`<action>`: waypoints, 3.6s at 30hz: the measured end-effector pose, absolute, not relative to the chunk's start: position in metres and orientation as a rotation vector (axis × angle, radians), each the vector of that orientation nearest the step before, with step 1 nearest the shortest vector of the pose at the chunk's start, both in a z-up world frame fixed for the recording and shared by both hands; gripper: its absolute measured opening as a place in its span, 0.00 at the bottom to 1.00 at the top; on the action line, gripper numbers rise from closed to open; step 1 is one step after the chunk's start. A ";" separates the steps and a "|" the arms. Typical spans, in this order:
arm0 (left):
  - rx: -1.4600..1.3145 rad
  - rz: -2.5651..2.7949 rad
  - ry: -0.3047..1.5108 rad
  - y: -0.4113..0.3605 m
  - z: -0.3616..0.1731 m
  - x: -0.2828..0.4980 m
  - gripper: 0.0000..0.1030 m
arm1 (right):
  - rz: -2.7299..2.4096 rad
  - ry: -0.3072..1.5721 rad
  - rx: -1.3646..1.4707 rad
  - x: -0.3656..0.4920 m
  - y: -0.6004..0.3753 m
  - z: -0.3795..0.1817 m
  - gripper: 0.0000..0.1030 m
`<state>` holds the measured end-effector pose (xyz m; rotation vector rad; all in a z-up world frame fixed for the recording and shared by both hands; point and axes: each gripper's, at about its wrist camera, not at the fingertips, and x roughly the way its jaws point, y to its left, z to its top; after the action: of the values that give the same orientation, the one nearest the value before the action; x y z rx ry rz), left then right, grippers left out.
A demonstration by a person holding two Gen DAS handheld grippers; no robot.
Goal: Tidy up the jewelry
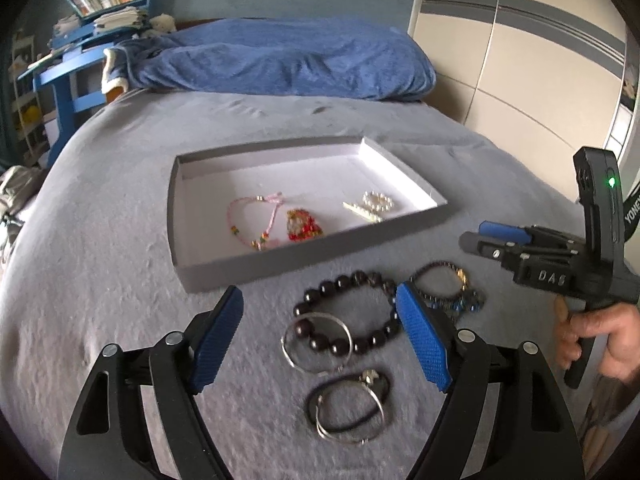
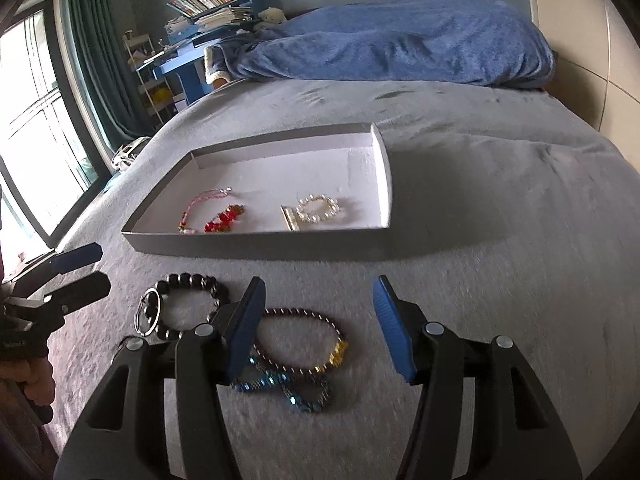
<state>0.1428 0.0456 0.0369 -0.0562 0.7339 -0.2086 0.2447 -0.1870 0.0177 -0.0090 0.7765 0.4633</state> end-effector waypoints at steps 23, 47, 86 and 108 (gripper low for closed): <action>0.011 -0.230 0.885 0.033 -0.013 0.097 0.60 | 0.418 0.838 0.020 0.213 -0.227 -0.005 0.55; 0.008 -0.262 0.852 0.038 -0.004 0.075 0.44 | 0.441 0.836 0.040 0.211 -0.221 -0.004 0.55; -0.052 -0.135 0.831 0.083 0.005 0.075 0.45 | 0.774 0.860 -0.213 0.168 -0.059 -0.010 0.12; 0.021 -0.149 0.739 0.058 0.065 0.166 0.45 | 0.647 0.694 -0.147 0.237 -0.112 0.065 0.12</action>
<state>0.1658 0.0577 0.0650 0.0207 0.7385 -0.1492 0.2373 -0.1118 0.0649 -0.1475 0.6936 0.6468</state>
